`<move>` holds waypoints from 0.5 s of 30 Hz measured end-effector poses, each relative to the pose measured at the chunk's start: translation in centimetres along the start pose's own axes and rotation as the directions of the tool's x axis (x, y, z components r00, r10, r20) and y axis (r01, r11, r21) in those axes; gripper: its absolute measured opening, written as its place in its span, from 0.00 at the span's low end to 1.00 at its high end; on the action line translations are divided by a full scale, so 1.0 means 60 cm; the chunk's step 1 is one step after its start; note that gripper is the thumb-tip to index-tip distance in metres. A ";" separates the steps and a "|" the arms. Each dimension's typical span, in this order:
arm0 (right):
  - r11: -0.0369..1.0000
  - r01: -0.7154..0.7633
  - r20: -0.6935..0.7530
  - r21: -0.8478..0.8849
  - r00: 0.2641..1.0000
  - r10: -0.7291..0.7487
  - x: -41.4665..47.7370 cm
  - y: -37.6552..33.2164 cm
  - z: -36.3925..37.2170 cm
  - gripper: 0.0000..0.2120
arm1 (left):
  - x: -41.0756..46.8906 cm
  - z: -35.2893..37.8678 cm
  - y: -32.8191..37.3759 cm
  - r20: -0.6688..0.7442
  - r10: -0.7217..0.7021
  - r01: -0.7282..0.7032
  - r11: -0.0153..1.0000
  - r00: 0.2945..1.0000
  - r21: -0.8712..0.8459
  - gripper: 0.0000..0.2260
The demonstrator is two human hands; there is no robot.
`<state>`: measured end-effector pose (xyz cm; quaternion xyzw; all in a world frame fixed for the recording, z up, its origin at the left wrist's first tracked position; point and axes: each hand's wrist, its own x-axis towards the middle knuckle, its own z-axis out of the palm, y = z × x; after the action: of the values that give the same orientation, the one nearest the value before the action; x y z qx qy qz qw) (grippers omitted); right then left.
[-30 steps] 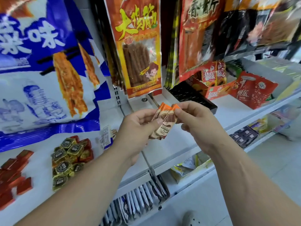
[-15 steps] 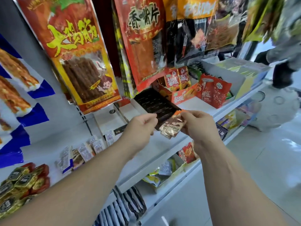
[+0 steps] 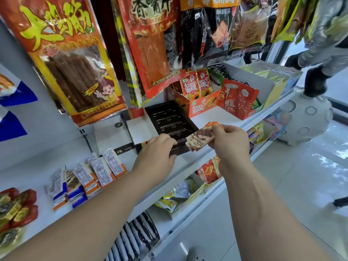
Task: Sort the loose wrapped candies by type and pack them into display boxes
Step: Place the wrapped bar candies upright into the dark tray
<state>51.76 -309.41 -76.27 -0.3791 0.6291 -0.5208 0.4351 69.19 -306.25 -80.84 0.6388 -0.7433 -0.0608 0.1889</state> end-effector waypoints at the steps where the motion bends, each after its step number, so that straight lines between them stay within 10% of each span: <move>1: 1.000 0.001 0.000 -0.001 1.000 -0.001 -0.002 -0.001 0.001 0.08 | -0.010 -0.001 -0.003 -0.032 0.026 -0.027 1.000 0.999 -0.003 0.13; 15: 0.953 0.038 -0.101 -0.301 0.992 -0.072 -0.007 0.035 0.012 0.18 | -0.066 0.020 -0.033 -0.085 0.157 -0.162 0.985 0.984 -0.059 0.26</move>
<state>52.54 -308.92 -78.33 -0.4283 0.7128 -0.4522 0.3225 71.02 -302.94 -83.38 0.5726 -0.7816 -0.0444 0.2435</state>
